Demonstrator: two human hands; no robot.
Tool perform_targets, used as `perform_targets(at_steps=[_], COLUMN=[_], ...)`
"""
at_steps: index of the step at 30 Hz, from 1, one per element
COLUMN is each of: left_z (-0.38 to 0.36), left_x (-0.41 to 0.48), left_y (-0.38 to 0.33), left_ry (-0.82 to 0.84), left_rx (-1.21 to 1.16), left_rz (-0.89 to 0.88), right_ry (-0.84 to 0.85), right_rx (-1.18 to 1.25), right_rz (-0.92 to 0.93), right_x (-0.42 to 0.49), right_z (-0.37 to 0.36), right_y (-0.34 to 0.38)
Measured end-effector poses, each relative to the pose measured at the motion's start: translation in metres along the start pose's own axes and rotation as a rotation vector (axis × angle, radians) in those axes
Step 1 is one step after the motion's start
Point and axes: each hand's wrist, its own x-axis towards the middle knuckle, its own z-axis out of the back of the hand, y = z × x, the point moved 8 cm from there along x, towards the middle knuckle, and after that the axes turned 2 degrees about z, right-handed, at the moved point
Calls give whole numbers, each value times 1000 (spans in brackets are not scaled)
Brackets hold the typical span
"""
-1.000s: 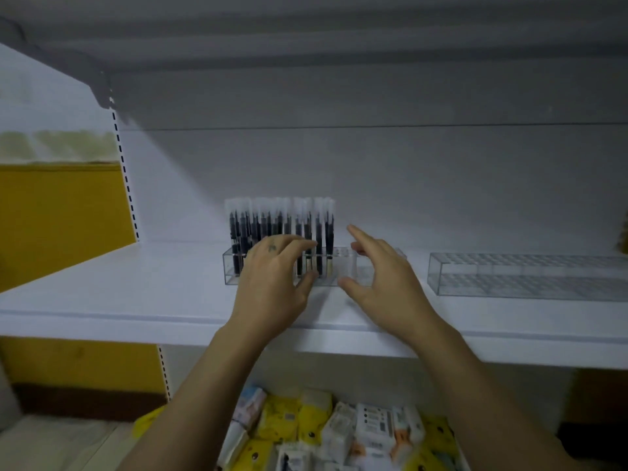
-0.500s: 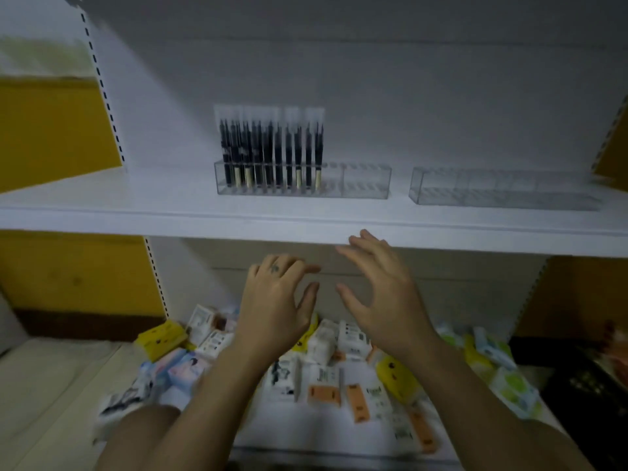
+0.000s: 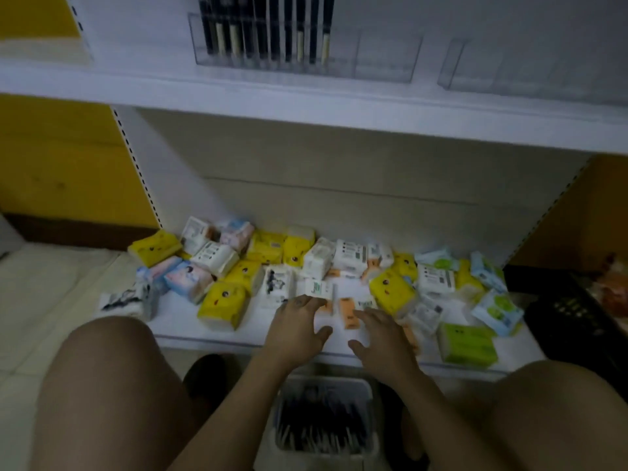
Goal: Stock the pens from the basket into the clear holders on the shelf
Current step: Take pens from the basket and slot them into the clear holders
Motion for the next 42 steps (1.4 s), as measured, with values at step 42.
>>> perform_targets(at_steps=[42], left_z=[-297], left_x=[-97], left_y=[142], left_ry=[938], left_rx=[-235], left_rz=[627], right_ry=[792], right_rx=[277], right_rz=[-640], right_x=[-40], right_z=[-277], right_y=[-151])
